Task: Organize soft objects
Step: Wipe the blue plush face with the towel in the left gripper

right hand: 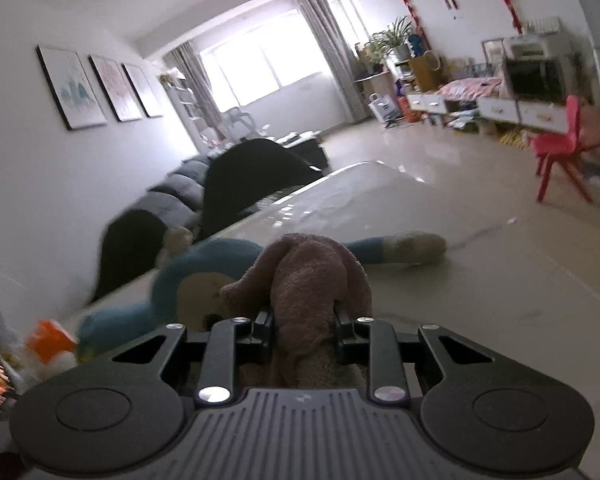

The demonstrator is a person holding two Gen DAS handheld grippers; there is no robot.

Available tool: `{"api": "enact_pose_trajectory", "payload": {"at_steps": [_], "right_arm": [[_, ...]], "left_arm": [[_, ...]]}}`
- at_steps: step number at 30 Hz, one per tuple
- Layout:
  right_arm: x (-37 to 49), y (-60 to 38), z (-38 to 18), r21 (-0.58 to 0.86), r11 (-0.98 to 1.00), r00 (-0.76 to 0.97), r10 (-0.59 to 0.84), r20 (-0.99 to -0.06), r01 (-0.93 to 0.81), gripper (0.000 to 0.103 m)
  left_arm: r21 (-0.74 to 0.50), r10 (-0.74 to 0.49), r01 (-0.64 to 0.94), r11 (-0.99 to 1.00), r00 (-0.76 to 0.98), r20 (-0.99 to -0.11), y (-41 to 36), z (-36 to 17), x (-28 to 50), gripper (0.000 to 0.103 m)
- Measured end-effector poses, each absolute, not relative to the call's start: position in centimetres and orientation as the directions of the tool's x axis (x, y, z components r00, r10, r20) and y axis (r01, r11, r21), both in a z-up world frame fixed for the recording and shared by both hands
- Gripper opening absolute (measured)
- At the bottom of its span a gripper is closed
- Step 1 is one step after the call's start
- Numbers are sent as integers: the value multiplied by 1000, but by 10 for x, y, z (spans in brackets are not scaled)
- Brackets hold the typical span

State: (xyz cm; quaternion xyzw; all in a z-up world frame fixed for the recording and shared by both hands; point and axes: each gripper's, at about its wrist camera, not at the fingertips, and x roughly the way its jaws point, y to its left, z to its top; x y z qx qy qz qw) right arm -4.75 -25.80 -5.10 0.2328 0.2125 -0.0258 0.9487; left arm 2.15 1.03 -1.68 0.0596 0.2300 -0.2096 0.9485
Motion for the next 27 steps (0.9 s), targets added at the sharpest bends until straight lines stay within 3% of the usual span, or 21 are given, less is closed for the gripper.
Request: {"api": "enact_pose_trajectory", "payload": {"at_steps": [7,13,27], "right_arm": [[-53,-225,-24,439,898,923,175,-342,-8,29],[-46,-208,-22,410,910,913,213,-349,-55,30],[-43,-252,-41,395,906,904,36,-427,150,27]], "left_arm": [[23,-365,423,906,807,-464,10,-17,20,102],[26,-363,422,906,807,-465,8,-17,17,102],[20,-372,429,903,804,-463,18,-20,22,102]]}}
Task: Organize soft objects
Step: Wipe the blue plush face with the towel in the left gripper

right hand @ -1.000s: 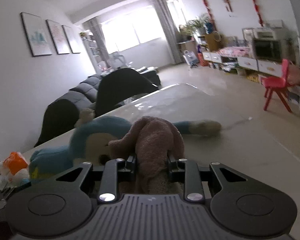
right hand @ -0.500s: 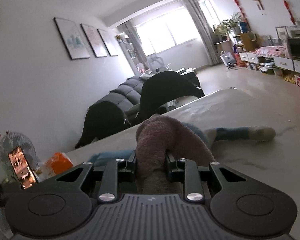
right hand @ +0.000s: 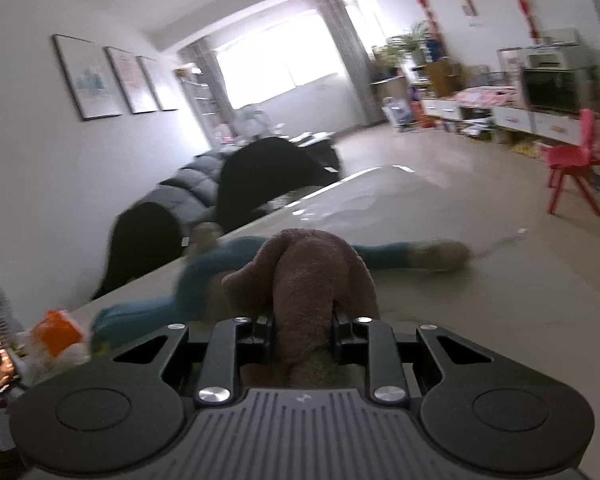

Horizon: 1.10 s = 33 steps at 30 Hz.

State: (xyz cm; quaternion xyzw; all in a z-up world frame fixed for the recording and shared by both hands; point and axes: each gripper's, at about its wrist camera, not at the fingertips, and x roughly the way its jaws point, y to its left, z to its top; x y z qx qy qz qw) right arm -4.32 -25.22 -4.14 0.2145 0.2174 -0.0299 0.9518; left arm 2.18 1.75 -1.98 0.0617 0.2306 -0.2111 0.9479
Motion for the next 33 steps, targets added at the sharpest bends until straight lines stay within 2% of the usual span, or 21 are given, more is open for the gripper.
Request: {"api": "enact_pose_trajectory", "payload": {"at_steps": [4,9,13,18,29,33], "right_arm": [[-49,-255,-35,460,881,914,91,-397,112,27],[-52,-233,-18,509,859,914,246,-322,-52,27],[-42,-212,-21,527,841,880,339,-334,-124,27],[-32,-210,-39,531,844,860,328,-391,-81,26],[-44,-247,-40,529,848,894,234,-383,5,27],[-49,-255,-40,480,874,904,140,-403,79,27]], "left_arm": [[20,-372,429,903,804,-463,18,-21,22,102],[21,-372,429,903,804,-463,16,-20,21,102],[19,-373,429,903,804,-463,16,-20,21,102],[10,-381,433,901,803,-459,17,-20,21,102],[2,-387,436,900,802,-455,18,-20,24,102],[1,-386,434,901,802,-455,18,-20,24,102]]}}
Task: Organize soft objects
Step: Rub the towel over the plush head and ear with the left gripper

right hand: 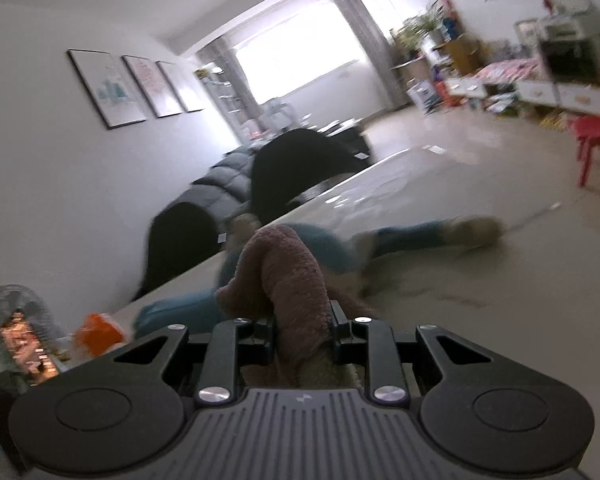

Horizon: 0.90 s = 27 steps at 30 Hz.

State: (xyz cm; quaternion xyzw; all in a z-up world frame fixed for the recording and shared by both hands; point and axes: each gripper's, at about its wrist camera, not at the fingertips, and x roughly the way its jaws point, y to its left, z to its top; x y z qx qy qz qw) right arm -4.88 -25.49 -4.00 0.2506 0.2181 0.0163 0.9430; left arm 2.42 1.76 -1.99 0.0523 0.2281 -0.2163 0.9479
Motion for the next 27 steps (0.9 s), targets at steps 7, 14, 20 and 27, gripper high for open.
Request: {"api": "enact_pose_trajectory", "payload": {"at_steps": [7,14,20,27], "right_arm": [[-55,-269,-46,539,835,908,135,-398,112,27],[-53,-234,-27,572,817,895,308,-323,-75,27],[-38,-209,-40,548,832,852,349,-391,-89,27],[-36,-211,-42,547,836,852,324,-411,-54,26]], "left_arm": [[5,-383,433,902,803,-457,17,-19,25,102],[7,-382,432,902,803,-457,17,-19,25,102],[7,-382,433,901,803,-457,16,-19,25,102],[-10,-394,437,899,799,-454,18,-19,25,102]]}}
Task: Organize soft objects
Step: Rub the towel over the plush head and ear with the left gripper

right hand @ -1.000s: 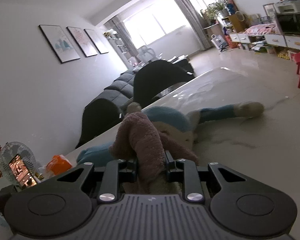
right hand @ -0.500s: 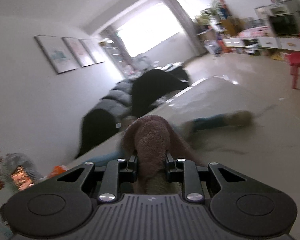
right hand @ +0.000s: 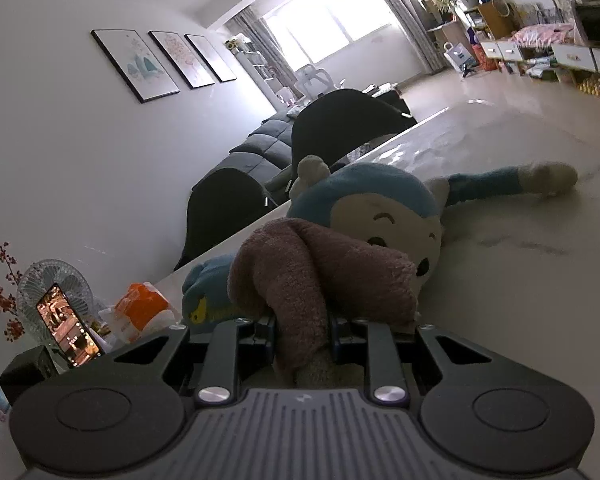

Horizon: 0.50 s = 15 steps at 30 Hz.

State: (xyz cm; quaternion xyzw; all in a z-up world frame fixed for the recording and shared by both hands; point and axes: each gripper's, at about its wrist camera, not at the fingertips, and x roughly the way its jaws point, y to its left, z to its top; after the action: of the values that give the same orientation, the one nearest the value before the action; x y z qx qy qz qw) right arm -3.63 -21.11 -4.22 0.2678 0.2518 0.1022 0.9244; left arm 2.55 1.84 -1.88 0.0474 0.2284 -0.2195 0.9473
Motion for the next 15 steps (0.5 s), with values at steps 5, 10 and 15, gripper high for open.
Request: {"api": "enact_pose_trajectory", "payload": {"at_steps": [5,10,15], "right_arm": [[-41,-212,-41,534,845,860,300,-412,-39,26],[-48,-219,-38,516,856,871,268,-412,-20,26],[-50,-225,-39,520,854,875,259,-409,-10,27]], "left_arm": [[-24,-403,440,898,797,-450,19,-19,25,102],[-18,-399,439,898,798,-452,18,-19,25,102],[-15,-397,439,899,798,-453,18,-19,25,102]]}}
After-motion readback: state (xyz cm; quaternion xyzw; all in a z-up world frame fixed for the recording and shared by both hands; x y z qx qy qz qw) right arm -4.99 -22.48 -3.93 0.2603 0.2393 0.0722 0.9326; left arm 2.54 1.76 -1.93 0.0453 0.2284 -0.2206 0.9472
